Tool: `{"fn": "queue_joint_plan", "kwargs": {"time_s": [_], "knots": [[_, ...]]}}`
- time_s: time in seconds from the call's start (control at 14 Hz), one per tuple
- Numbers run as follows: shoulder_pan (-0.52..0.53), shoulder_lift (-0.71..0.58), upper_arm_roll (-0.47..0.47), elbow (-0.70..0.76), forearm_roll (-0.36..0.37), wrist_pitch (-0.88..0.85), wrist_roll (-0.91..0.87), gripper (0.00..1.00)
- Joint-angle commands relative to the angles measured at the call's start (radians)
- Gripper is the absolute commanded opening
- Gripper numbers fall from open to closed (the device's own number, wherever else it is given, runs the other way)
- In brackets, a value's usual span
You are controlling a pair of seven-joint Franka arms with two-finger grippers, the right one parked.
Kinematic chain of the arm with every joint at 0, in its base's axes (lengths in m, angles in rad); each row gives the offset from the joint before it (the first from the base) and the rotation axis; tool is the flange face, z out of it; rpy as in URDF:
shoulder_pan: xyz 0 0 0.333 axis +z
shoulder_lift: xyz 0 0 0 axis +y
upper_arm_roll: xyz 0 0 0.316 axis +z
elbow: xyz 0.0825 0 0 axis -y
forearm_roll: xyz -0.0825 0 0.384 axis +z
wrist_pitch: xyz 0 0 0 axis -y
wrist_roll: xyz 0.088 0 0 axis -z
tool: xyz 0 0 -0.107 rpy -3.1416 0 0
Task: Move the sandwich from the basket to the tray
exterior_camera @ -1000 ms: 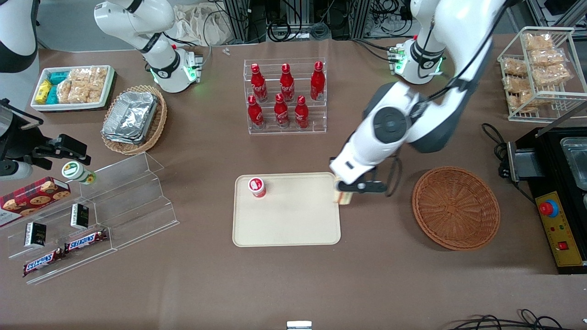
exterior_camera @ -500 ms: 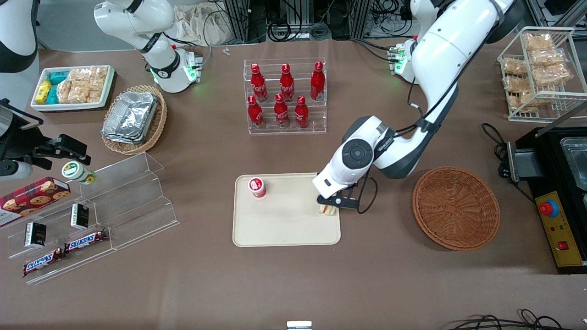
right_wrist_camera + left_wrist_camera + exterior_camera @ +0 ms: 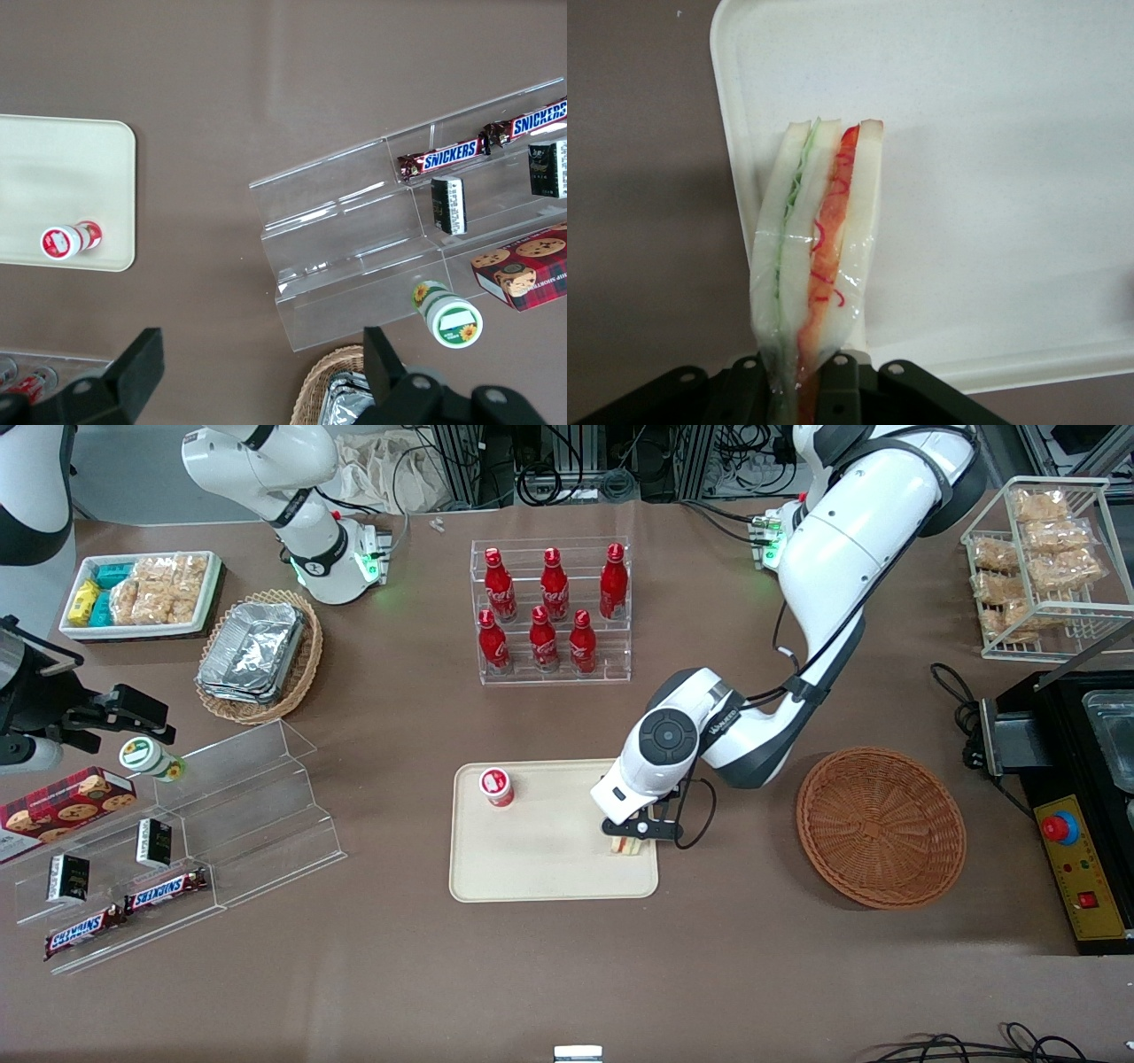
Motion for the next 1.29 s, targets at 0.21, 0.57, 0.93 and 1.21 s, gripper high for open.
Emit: {"fn": "queue_joint_plan", "kwargs": {"time_s": [0.21, 0.57, 0.93, 1.21], "knots": [[-0.013, -0.012, 0.003, 0.034, 0.057, -0.022, -0.087, 1.0], [0.068, -0.265, -0.003, 0.033, -0.09, -0.222, -0.055, 1.0], [0.233, -0.487, -0.003, 0.033, -0.244, -0.469, 0.16, 1.0], [0.307, -0.636, 0.07, 0.028, -0.313, -0.641, 0.304, 1.0]]}}
